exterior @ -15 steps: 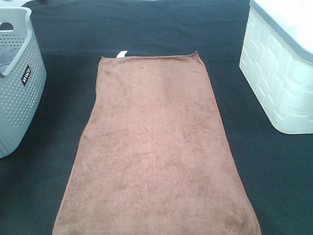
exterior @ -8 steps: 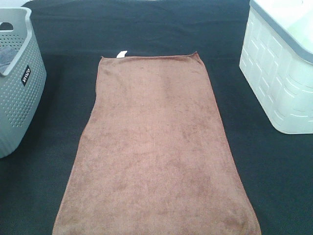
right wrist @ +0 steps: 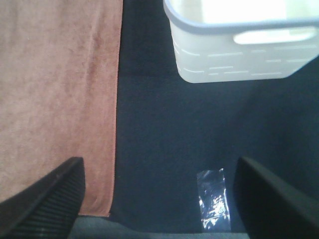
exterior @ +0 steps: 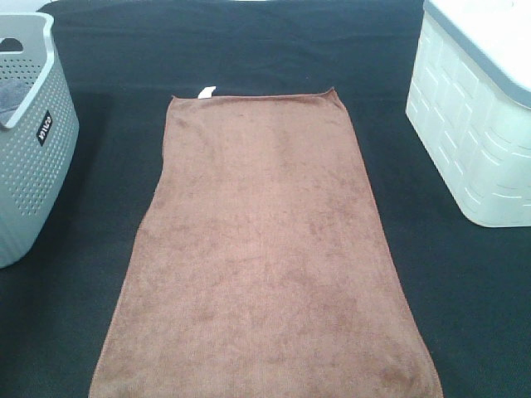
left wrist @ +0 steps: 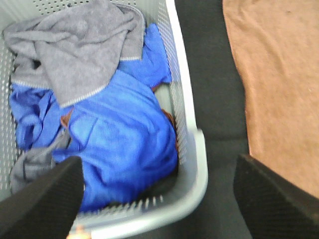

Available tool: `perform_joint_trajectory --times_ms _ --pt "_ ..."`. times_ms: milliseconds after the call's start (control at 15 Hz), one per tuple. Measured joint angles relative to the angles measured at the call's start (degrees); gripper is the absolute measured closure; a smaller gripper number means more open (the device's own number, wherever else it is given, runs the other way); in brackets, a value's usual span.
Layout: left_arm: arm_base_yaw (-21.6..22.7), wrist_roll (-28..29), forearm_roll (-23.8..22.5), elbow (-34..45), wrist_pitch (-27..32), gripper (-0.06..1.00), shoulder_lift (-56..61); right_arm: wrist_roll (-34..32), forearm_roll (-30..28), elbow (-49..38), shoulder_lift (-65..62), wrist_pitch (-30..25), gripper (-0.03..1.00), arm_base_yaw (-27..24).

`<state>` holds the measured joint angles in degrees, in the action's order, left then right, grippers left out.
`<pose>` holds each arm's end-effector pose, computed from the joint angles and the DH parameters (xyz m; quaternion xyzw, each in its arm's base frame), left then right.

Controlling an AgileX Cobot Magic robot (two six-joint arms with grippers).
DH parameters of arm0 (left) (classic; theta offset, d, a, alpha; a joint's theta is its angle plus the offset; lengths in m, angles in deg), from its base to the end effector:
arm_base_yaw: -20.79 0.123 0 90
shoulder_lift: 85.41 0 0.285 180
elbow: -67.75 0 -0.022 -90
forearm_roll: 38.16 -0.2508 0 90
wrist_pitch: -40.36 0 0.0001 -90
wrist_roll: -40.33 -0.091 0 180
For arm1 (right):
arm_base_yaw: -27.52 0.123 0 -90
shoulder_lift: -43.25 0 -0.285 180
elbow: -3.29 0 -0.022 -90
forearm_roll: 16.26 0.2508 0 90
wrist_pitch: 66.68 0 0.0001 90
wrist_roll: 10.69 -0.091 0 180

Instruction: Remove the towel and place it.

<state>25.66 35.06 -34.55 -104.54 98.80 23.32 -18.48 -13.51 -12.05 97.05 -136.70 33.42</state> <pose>0.2116 0.0131 0.3955 -0.0024 0.9313 0.0012 0.3642 0.1166 0.0162 0.3940 0.0153 0.9368 0.0654 0.3435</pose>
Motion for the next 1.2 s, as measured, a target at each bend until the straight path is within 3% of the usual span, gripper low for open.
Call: perform_joint_trajectory --times_ms 467,733,1000,1200 --pt "0.0 -0.7 -3.3 25.4 -0.2 0.19 40.9 0.2 -0.3 -17.3 -31.5 -0.1 0.18 0.0" --pt "0.0 -0.7 -3.3 34.1 0.1 0.19 57.4 2.1 -0.4 -22.1 -41.1 -0.1 0.18 0.0" --pt "0.0 -0.6 -3.6 40.6 0.7 0.19 63.7 3.2 -0.5 -27.6 -46.2 1.9 0.18 0.0" --pt "0.0 2.0 -4.4 41.1 1.0 0.19 63.7 4.5 -0.4 -32.6 -46.2 7.7 0.18 0.0"
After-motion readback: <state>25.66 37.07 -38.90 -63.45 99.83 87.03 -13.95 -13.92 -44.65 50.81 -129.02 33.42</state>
